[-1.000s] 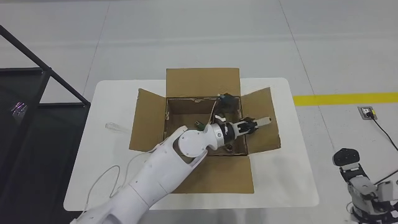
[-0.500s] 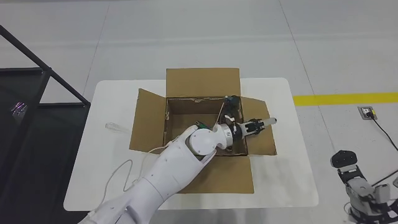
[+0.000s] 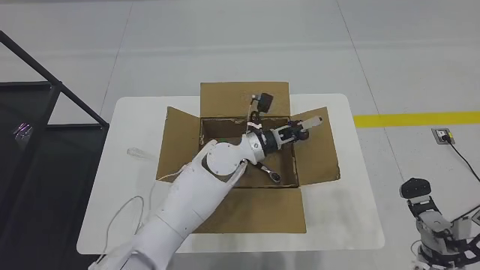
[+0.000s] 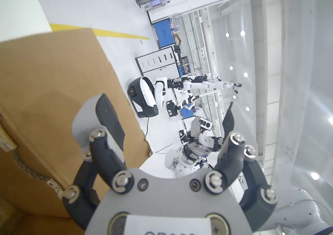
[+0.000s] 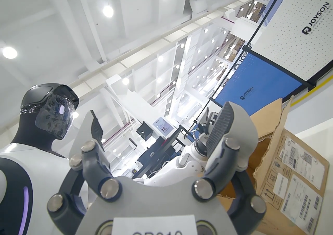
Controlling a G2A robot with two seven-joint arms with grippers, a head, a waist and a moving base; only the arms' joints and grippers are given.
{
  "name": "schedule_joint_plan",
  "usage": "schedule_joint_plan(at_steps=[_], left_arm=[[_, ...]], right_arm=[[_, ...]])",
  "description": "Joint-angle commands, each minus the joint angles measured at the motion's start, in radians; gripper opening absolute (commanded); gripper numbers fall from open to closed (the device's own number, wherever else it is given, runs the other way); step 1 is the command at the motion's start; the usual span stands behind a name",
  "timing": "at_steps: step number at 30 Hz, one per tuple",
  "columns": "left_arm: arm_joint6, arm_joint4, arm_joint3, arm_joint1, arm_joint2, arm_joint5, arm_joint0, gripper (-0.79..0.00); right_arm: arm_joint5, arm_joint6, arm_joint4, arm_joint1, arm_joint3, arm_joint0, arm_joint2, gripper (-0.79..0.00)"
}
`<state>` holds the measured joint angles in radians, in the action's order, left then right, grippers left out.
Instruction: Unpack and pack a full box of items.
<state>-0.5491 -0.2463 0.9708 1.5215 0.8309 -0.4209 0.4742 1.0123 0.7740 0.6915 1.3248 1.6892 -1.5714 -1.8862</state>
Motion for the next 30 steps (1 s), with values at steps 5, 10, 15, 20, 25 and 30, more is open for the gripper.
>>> schedule_joint_plan(at_steps=[5, 10, 15, 20, 25, 30], left_arm=[[-0.051, 0.111, 0.399, -0.103, 0.281, 0.122, 0.219, 0.0], [-0.075, 0.179, 0.721, -0.158, 0.516, 0.218, 0.432, 0.0], [-0.1, 0.172, 0.859, -0.19, 0.73, 0.237, 0.578, 0.0], [-0.125, 0.108, 0.889, -0.211, 0.912, 0.198, 0.713, 0.0], [-0.134, 0.07, 0.868, -0.221, 1.008, 0.152, 0.83, 0.0], [-0.157, 0.055, 0.852, -0.226, 1.013, 0.134, 0.87, 0.0]], right_arm=[[-0.06, -0.047, -0.157, 0.0, 0.055, 0.04, 0.019, 0.0], [-0.173, -0.171, -0.52, 0.011, 0.147, 0.121, 0.087, 0.0], [-0.311, -0.252, -0.965, 0.028, 0.246, 0.227, 0.278, 0.0], [-0.449, -0.28, -1.378, 0.045, 0.218, 0.375, 0.512, 0.0], [-0.635, -0.288, -1.731, 0.074, 0.059, 0.543, 0.76, 0.0], [-0.756, -0.301, -1.832, 0.097, -0.057, 0.636, 0.866, 0.0]])
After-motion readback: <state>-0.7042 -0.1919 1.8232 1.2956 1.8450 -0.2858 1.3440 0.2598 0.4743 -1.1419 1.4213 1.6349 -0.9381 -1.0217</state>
